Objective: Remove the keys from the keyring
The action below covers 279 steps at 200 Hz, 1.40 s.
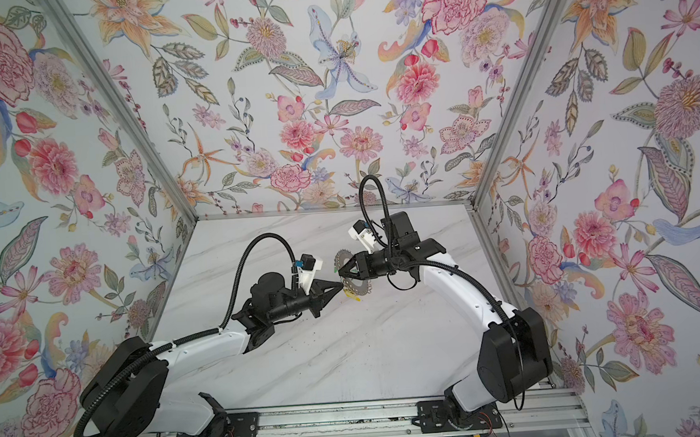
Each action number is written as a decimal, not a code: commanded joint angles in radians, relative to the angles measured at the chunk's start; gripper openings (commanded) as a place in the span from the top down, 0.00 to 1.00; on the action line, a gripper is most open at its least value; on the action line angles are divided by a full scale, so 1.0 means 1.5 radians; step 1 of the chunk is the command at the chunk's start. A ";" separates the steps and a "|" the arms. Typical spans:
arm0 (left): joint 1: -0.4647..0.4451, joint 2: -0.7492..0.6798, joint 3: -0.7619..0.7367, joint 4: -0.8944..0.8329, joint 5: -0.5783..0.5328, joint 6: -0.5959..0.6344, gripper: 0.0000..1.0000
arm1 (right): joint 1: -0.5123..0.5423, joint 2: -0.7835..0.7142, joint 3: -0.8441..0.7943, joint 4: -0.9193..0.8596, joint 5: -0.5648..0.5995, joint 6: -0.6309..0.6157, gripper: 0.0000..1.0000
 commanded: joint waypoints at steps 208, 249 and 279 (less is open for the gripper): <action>-0.006 0.003 -0.097 0.013 -0.037 0.021 1.00 | -0.030 -0.015 -0.166 0.124 -0.009 0.026 0.86; -0.006 0.048 -0.115 0.043 -0.037 0.017 1.00 | -0.014 0.030 -0.199 0.169 -0.022 0.036 0.87; -0.006 0.080 -0.109 0.053 -0.029 0.015 1.00 | -0.014 0.054 -0.199 0.170 -0.021 0.026 0.87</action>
